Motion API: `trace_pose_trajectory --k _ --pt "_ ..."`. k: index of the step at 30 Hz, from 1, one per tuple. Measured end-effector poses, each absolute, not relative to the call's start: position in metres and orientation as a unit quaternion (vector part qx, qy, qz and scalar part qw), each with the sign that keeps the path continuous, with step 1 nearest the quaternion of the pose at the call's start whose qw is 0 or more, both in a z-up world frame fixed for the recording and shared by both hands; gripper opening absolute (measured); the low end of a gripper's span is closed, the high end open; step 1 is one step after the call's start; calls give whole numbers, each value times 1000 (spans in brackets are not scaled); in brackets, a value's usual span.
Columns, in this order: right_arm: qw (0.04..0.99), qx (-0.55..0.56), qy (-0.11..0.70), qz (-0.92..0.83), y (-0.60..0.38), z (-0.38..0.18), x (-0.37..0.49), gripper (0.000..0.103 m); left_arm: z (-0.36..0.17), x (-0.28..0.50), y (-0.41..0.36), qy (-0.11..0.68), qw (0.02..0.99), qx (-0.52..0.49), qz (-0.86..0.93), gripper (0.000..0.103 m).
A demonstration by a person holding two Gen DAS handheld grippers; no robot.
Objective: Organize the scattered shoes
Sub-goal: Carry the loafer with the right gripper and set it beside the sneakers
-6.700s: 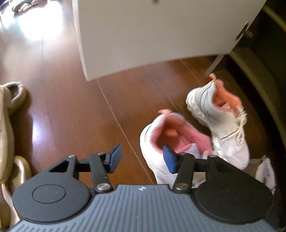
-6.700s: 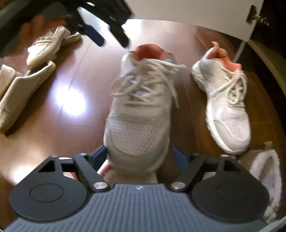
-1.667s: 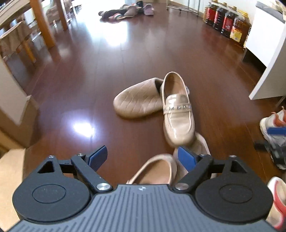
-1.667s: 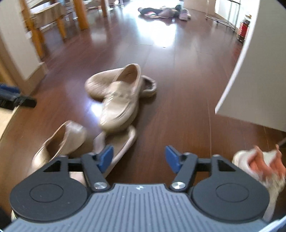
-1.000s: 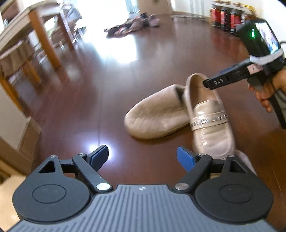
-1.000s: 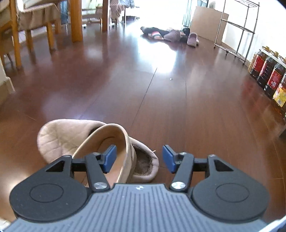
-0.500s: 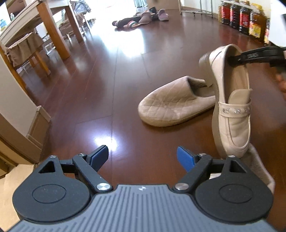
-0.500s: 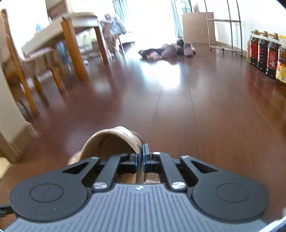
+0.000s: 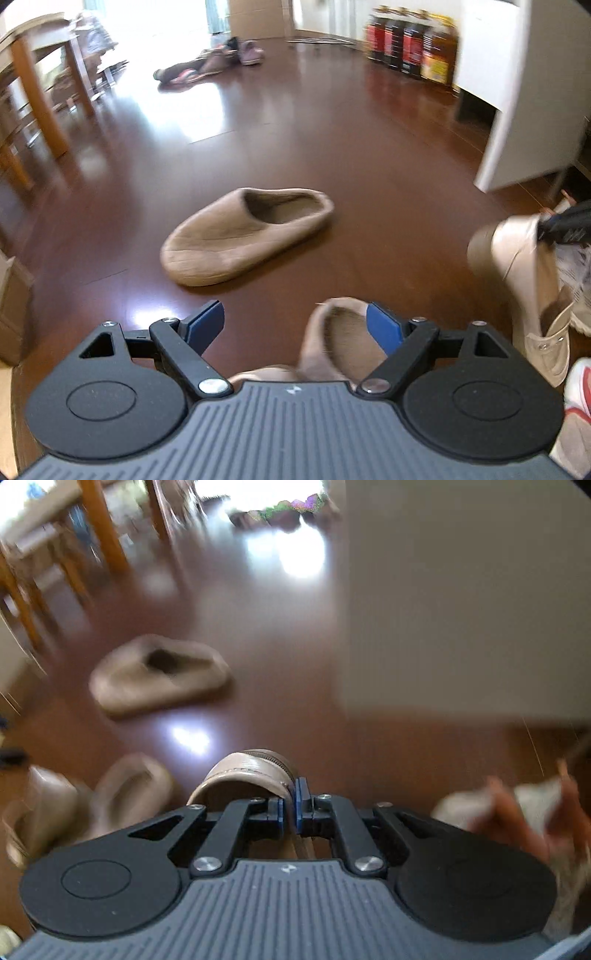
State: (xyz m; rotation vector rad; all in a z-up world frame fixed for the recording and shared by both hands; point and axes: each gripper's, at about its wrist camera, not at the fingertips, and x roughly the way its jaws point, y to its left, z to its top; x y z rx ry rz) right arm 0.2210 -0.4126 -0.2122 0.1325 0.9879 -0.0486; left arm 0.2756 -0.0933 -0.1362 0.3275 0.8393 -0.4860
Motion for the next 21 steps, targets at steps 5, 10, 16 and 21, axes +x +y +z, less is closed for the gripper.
trace_pose_trajectory --k 5,10,16,21 --pt "861 125 490 -56 -455 -254 208 54 -146 263 -120 421 857 159 -251 86" --pt "875 98 471 -45 -450 -235 150 93 -158 244 -132 447 836 160 -275 86" --pt "862 17 506 -7 -397 -284 122 91 -162 226 -148 460 824 155 -291 86" --pt "868 -4 494 -45 -388 -302 121 76 -161 223 -153 457 823 161 -296 86"
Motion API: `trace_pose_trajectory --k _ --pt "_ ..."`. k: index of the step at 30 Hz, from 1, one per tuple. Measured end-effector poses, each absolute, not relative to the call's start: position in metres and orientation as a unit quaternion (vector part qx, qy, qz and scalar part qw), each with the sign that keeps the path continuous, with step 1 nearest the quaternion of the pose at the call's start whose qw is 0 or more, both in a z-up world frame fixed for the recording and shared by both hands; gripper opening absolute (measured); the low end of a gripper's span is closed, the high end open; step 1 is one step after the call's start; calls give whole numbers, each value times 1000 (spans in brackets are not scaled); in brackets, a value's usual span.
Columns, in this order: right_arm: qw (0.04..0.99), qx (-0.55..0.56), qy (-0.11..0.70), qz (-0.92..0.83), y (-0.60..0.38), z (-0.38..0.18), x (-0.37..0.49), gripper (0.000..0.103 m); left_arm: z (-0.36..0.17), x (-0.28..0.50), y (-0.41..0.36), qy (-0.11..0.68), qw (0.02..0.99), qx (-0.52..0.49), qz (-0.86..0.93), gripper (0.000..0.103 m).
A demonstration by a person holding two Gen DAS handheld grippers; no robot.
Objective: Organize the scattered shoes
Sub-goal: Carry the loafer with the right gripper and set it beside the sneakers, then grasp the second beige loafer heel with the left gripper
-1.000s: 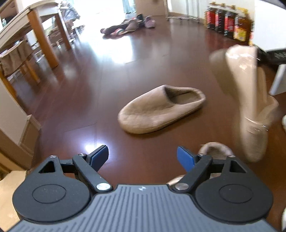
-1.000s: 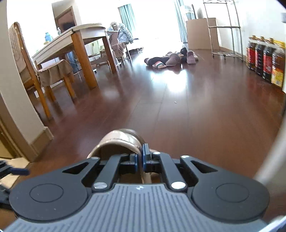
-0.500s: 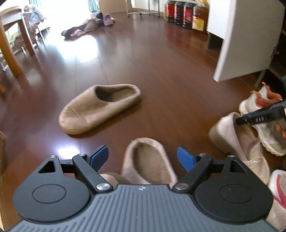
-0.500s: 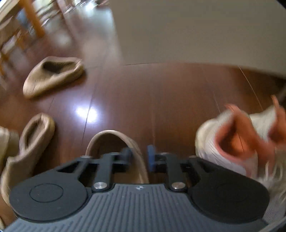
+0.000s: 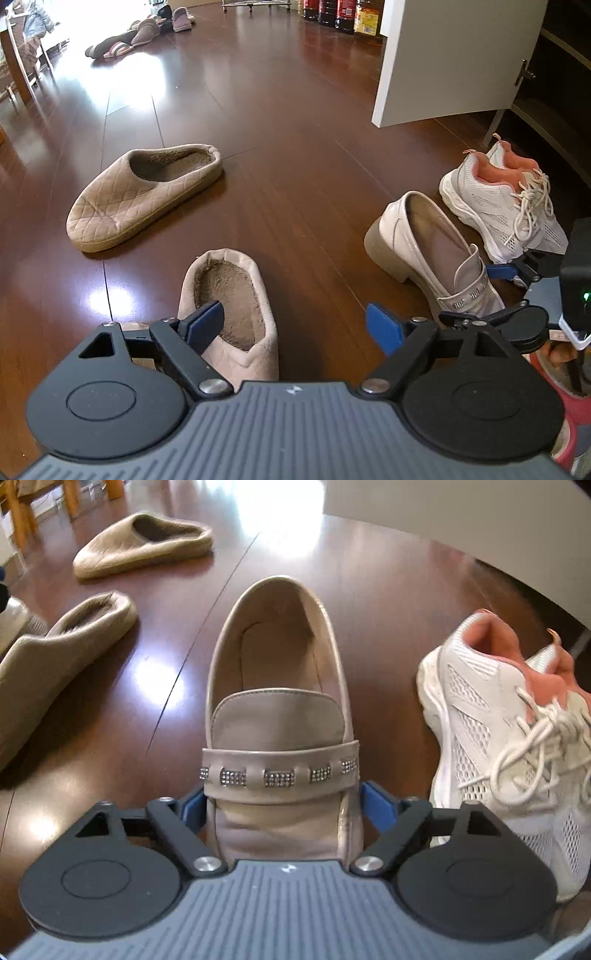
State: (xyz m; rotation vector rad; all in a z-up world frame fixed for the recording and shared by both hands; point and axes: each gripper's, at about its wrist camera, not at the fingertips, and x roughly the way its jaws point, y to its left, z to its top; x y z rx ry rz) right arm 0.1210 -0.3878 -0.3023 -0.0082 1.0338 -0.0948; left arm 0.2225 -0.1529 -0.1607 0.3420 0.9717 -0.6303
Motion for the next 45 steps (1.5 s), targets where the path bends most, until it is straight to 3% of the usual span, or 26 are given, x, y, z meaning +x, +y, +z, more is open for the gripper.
trace_pose_trajectory --k 4,15,18,20,22,26,29,34,37,40,42,45 --pt "871 -3 486 -67 -394 -300 119 70 -165 227 -152 462 822 159 -292 86" --pt "867 9 485 -110 -427 -301 128 70 -174 224 -134 475 818 166 -277 86" --pt "868 6 485 -107 -427 -303 132 74 -176 223 -127 478 817 170 -273 86" --pt "864 2 492 -105 -426 -303 136 83 -174 222 -119 480 817 174 -266 86" --pt "855 -11 509 -97 -423 -300 142 84 -170 221 -103 479 819 181 -258 86" --pt "874 -10 479 -73 -424 -257 142 96 -157 223 -52 459 840 187 -220 86" --pt "882 18 465 -70 -435 -207 141 97 -157 238 -1 458 855 182 -161 86" --pt "868 89 483 -71 -450 -158 123 99 -184 274 22 457 849 205 -168 83" --pt "855 113 500 -75 -446 -146 108 100 -213 295 14 472 814 265 -214 73" --pt "845 120 516 -72 -434 -146 94 100 -238 307 3 489 777 304 -255 53" --pt "838 129 526 -67 -430 -153 92 100 -247 314 0 502 762 301 -275 6" --pt "828 141 540 -59 -421 -166 98 100 -251 311 -3 498 758 317 -278 0"
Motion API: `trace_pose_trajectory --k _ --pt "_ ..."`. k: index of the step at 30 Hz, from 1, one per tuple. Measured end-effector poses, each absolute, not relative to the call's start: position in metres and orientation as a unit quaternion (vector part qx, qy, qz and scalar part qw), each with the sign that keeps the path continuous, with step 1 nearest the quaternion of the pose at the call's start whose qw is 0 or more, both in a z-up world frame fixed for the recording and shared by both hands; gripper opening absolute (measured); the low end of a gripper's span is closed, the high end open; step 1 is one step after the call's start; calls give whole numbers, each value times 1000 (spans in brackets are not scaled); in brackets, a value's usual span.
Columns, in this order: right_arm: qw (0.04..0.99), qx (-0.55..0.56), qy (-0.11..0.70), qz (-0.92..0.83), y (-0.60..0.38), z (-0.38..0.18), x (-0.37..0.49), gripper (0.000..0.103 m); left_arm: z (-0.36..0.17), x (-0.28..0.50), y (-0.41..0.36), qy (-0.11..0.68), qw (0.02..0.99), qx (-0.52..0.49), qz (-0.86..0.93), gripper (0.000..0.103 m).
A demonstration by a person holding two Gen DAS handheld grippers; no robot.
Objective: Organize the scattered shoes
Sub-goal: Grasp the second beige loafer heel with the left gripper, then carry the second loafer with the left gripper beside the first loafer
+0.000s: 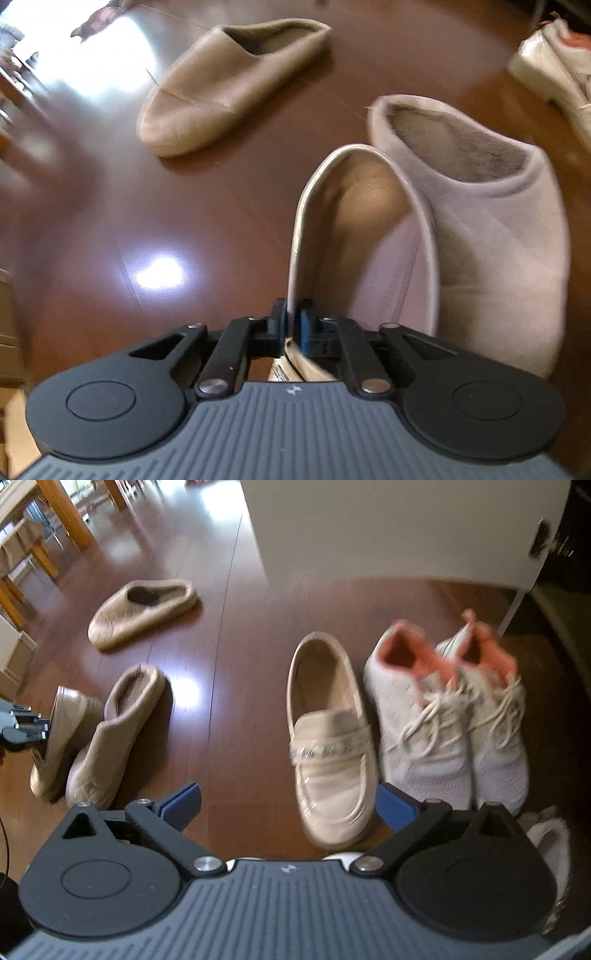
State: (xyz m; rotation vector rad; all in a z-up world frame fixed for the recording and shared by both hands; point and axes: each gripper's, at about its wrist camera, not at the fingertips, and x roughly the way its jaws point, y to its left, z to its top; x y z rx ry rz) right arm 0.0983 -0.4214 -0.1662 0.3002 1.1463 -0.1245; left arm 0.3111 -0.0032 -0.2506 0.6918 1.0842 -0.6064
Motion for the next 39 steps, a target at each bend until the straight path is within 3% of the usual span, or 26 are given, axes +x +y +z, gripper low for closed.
trace_pose_trajectory --k 7,15,20,23,27,33,36,39 --pt "822 140 552 -30 -409 -181 91 100 -218 308 37 565 763 184 -252 0" --pt "819 148 554 -22 -411 -179 80 99 -161 282 79 576 786 86 -207 0" --pt "826 152 542 -19 -414 -168 75 99 -117 267 56 578 784 17 -224 0" --pt "834 150 530 -16 -418 -158 70 99 -107 271 4 587 768 -11 -254 0" --pt "844 160 512 -24 -432 -149 60 99 -121 287 -75 599 751 -5 -279 0" --pt "847 184 497 -42 -454 -152 48 99 -209 308 -194 645 722 -14 -250 4" --pt "849 184 493 -49 -461 -158 44 99 -231 299 -198 654 714 -29 -247 1" --pt "852 156 497 -50 -455 -165 37 99 -216 295 -194 654 705 -31 -272 2"
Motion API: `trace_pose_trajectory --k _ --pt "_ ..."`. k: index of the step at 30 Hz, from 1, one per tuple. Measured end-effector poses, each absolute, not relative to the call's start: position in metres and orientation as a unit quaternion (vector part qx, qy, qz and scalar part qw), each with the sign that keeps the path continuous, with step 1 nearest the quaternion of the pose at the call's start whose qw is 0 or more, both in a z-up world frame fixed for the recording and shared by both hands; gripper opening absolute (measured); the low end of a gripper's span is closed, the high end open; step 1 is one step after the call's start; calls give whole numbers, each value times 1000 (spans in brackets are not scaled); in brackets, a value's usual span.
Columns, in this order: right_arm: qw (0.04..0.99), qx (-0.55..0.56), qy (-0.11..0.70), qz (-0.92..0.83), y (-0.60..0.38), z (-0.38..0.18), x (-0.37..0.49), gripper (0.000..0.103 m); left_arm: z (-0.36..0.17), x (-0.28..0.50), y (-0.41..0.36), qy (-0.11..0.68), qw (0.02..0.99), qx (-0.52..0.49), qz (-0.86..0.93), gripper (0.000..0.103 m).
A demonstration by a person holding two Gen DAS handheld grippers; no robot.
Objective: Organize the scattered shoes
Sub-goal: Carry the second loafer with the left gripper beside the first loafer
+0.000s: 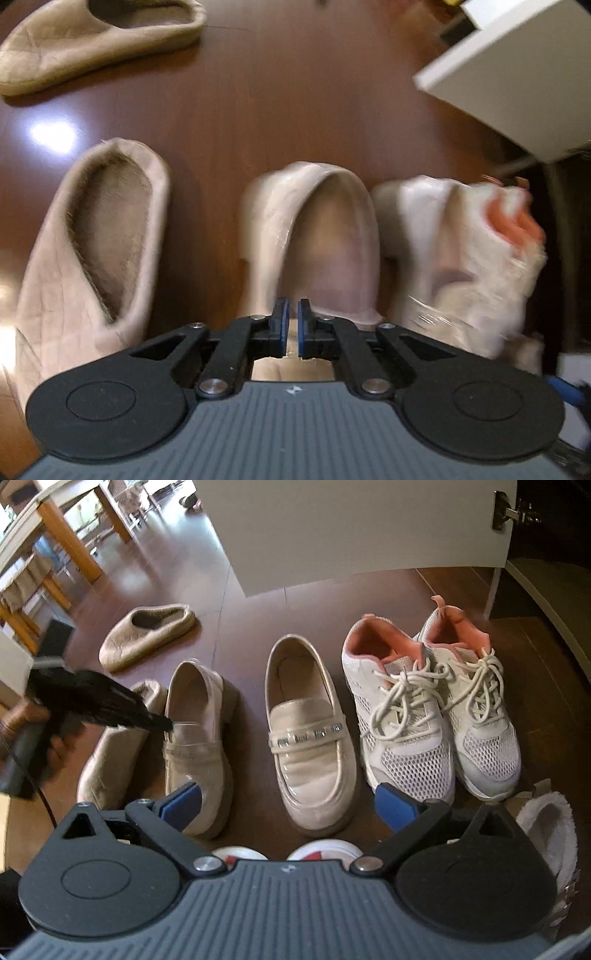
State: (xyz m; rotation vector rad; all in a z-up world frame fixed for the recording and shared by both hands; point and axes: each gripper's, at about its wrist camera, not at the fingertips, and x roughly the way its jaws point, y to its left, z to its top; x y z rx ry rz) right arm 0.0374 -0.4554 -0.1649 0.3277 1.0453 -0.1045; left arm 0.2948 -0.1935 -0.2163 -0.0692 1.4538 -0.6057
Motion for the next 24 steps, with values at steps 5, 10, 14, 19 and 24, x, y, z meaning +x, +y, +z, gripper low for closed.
trace_pose_trajectory --k 5,10,14,19,24 --pt "874 52 483 -4 -406 -171 41 99 -125 250 -169 543 773 111 -307 17" --pt "885 55 462 24 -357 -191 79 100 -87 176 -126 478 798 179 -320 58" --pt "876 86 475 -5 -322 -228 120 100 -88 163 -114 463 804 183 -326 58" --pt "866 81 488 -71 -289 -278 151 95 -92 185 -104 495 800 131 -313 58" --pt "870 40 483 -87 -291 -290 153 75 -105 199 -95 515 800 113 -286 58"
